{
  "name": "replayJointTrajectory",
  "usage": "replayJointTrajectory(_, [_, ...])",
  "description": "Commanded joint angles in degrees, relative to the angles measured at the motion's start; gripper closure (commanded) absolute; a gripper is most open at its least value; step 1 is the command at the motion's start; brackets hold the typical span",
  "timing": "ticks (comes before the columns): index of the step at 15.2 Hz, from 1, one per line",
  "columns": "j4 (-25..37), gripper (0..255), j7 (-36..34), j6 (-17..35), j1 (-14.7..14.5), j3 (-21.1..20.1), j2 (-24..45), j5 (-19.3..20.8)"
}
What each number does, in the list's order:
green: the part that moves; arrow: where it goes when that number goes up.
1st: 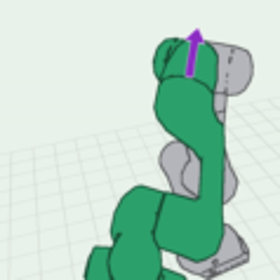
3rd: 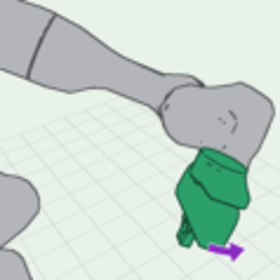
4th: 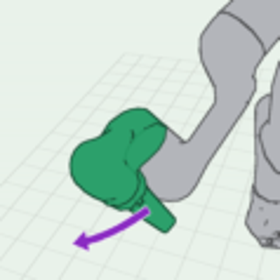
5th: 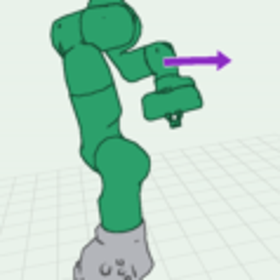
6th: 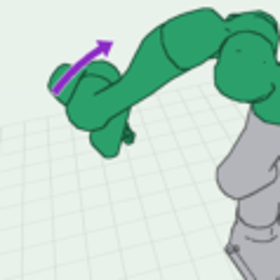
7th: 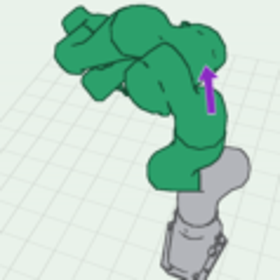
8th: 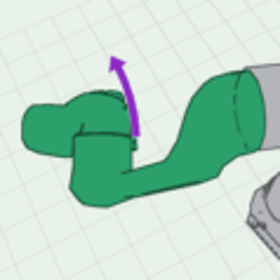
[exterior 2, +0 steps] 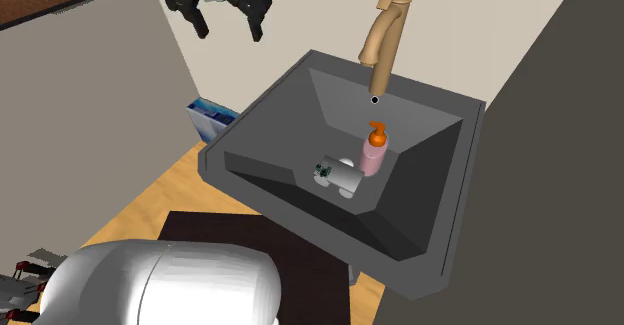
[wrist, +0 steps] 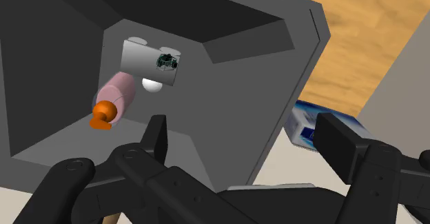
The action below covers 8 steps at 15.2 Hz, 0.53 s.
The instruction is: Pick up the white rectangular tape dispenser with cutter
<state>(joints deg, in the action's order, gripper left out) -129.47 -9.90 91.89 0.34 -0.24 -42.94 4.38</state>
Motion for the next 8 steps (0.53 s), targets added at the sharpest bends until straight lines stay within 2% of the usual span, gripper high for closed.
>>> replayJointTrajectory(1, [0.0,0,0.0,0.0,0.0,0.0,0.0,0.0])
replayJointTrajectory(8, [-13.5,0,1.6,14.4,1.3,3.2,-0.7,2.1])
